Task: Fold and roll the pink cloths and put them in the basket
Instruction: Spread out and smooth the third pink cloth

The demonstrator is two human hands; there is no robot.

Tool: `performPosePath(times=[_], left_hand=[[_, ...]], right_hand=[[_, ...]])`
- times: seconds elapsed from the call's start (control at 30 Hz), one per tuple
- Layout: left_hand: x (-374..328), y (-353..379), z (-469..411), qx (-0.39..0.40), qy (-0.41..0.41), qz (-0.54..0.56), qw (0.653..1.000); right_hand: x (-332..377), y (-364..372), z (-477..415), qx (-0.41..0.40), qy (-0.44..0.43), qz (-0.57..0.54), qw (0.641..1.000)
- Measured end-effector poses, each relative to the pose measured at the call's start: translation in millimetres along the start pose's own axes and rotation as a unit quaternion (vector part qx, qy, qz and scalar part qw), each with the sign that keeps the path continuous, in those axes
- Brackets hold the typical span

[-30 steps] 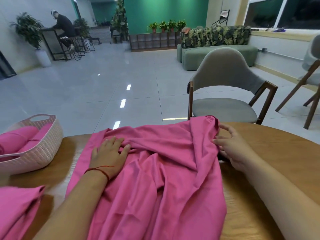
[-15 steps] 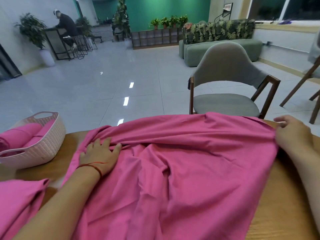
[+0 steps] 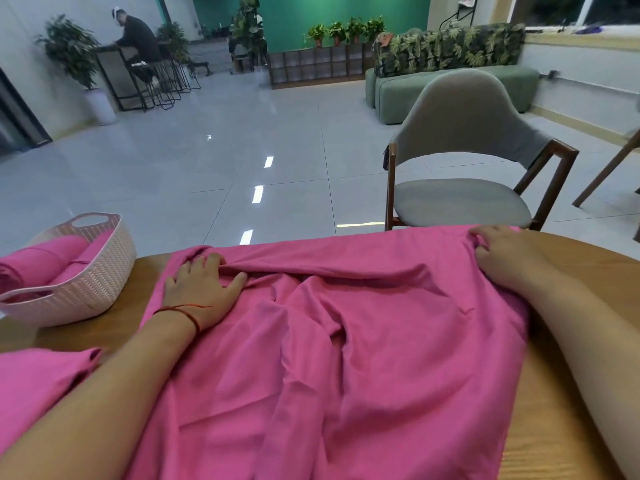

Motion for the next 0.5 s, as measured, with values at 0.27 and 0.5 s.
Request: performPosePath(times=[0.27,0.5], left_hand=[[25,-10,-51,0.008,-0.047,0.012,0.999],[35,-20,-81,0.012,-0.069,-0.053,0.996]], right_hand=[[-26,1,6,0.046,0.058,0.053,0.996],[-58,-9,9,0.051,0.080,0.076,0.993]])
Point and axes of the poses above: each hand's wrist, its own z-axis away from the middle knuckle, its own y-axis out of the palm, x = y × z, the point moved 3 cm from there along -z, towards the middle knuckle, and after that the axes turned 12 degrees about -y, right-handed, at the moved point
